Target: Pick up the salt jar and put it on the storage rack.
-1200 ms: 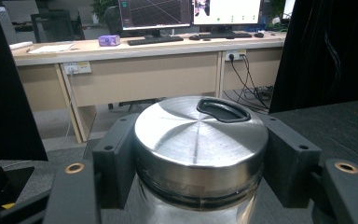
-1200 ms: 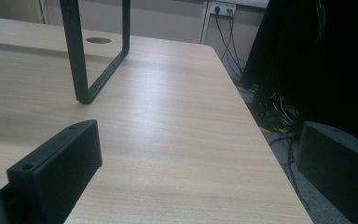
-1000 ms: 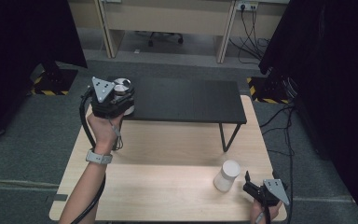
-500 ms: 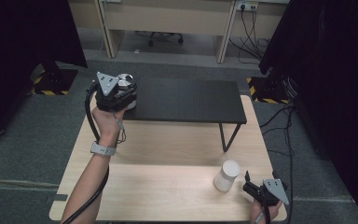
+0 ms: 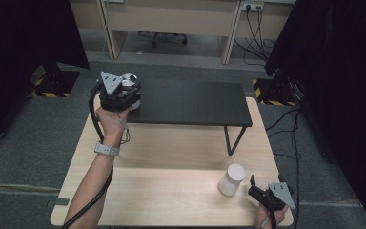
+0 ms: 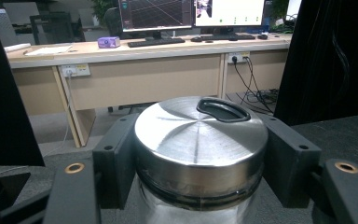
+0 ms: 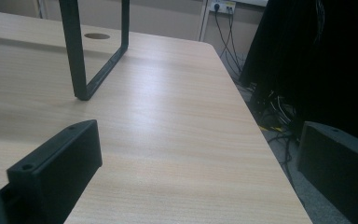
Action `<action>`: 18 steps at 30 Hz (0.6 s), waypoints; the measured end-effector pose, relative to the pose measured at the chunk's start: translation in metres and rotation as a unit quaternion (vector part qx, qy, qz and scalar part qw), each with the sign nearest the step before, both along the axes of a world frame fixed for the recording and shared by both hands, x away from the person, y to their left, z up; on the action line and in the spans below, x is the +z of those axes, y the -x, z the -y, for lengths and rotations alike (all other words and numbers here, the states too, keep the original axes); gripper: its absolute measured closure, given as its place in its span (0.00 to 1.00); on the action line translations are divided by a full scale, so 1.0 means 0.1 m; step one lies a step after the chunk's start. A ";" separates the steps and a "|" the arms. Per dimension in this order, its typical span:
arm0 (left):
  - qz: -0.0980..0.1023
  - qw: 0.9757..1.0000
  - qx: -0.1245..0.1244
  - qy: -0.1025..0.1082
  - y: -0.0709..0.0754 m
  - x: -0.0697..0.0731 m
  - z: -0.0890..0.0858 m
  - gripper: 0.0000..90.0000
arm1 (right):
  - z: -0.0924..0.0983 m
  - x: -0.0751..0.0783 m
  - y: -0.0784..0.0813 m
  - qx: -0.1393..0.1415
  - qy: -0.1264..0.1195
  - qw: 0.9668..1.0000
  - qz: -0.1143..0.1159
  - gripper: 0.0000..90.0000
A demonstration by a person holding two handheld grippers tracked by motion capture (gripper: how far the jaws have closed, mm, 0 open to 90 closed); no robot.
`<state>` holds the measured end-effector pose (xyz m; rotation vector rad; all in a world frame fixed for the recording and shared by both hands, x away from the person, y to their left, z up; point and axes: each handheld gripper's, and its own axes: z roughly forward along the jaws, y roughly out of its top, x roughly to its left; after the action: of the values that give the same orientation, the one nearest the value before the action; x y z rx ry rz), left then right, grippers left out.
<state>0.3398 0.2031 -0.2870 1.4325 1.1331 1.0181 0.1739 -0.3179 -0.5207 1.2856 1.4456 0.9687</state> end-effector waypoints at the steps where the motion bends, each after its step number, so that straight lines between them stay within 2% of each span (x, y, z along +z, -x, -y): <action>1: 0.000 1.000 0.000 -0.001 0.00 0.00 0.00 0.38 | 0.00 0.00 0.00 0.000 0.001 1.000 -0.001 0.00; 11: 0.002 1.000 -0.004 0.001 -0.01 -0.03 -0.01 0.38 | 0.00 0.01 0.00 0.001 0.002 1.000 -0.002 0.00; 18: 0.007 1.000 -0.006 0.011 -0.01 -0.08 -0.06 0.38 | 0.00 0.01 0.00 0.002 0.003 1.000 -0.002 0.00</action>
<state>0.3413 0.2091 -0.2946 1.4111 1.1210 1.0014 0.1744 -0.3177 -0.5202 1.2822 1.4537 0.9641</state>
